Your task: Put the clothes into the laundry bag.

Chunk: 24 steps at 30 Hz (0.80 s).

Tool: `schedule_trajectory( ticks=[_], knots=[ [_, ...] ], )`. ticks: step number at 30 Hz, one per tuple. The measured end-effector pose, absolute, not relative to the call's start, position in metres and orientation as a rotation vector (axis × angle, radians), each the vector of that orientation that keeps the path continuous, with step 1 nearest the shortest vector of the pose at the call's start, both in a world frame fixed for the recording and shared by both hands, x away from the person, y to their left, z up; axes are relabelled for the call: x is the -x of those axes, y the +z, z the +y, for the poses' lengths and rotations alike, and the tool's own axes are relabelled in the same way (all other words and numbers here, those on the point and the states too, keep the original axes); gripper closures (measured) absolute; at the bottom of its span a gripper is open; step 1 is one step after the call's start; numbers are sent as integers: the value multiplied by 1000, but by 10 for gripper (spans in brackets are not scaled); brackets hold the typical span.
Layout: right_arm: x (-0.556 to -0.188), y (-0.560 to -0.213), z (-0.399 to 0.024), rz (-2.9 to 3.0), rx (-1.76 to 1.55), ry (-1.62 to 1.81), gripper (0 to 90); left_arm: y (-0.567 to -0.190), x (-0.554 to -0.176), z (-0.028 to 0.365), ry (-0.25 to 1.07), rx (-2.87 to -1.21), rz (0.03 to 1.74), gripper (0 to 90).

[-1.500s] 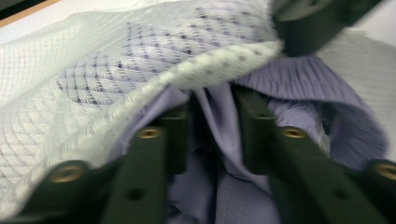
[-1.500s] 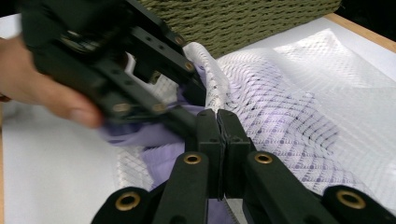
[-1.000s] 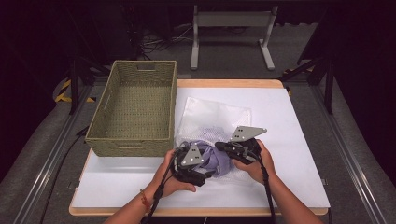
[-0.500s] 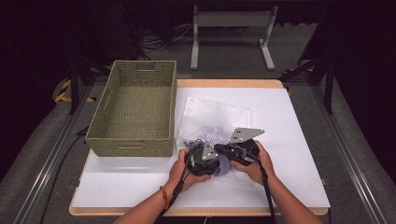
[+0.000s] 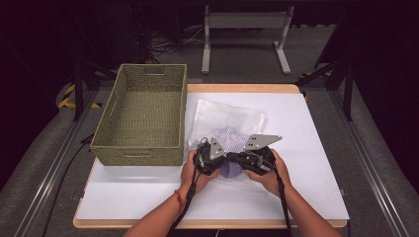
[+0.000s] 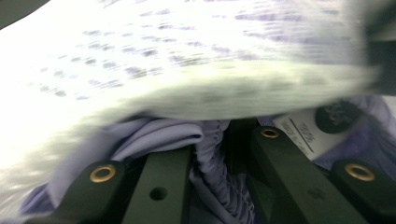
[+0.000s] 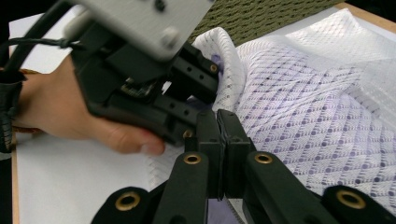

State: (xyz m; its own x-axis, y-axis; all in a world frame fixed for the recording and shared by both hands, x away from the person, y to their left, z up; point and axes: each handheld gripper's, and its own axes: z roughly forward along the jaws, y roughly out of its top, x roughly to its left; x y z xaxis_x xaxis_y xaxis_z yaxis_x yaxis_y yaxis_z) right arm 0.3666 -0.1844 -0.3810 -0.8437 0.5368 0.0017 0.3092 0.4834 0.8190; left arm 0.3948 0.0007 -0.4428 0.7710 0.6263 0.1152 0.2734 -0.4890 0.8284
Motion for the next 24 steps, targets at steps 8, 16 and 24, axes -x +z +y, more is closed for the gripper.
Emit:
schedule_trajectory(
  ticks=[8,16,24],
  knots=[
    [-368,-385,-183,2485,-721,1252,891,-447,-409,4,479,-1995,826,805],
    [-370,-384,-189,2456,-745,1247,891,-432,-391,9,342,-2047,612,395],
    [-370,-382,-190,2451,-749,1244,891,-431,-366,24,229,-2107,519,195]
  ],
)
